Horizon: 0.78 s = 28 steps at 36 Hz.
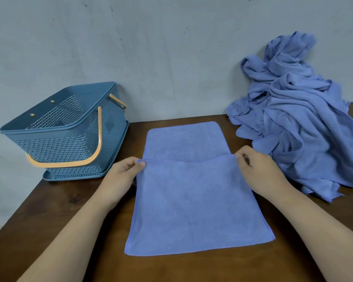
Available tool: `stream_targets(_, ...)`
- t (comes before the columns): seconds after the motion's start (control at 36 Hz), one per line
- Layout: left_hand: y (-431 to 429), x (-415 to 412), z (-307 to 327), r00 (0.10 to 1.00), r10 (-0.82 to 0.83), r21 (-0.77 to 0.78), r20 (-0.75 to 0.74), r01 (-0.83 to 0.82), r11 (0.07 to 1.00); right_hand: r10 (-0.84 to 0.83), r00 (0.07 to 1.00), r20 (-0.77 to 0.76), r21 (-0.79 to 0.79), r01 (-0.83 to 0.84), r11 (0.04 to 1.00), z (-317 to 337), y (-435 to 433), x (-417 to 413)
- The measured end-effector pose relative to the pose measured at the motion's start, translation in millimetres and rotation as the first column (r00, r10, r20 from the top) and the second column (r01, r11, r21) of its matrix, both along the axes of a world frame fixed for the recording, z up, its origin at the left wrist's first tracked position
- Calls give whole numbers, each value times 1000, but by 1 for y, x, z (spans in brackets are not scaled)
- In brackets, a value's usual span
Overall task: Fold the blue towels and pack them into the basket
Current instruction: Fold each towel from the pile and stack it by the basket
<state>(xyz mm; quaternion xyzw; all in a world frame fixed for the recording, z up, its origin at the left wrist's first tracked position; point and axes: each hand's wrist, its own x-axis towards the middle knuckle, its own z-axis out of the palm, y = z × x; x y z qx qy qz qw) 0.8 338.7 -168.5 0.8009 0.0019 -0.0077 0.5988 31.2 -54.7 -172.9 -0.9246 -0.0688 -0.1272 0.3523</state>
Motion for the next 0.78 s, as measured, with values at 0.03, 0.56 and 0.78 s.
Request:
stream_targets(0.03, 0, 0, -2, 999, 52, -17, 12, -52, 998, 6, 1000, -1, 32, -6, 999, -1, 0, 1)
stream_targets(0.56, -37, -37, -15, 935, -10, 593, 354, -216, 775, 102, 991, 85, -454, -52, 890, -14, 19, -35)
stream_targets(0.78, -33, -81, -16, 940, -62, 600, 336, -163, 783, 132, 981, 139, -377, -71, 923, -21, 4, -74)
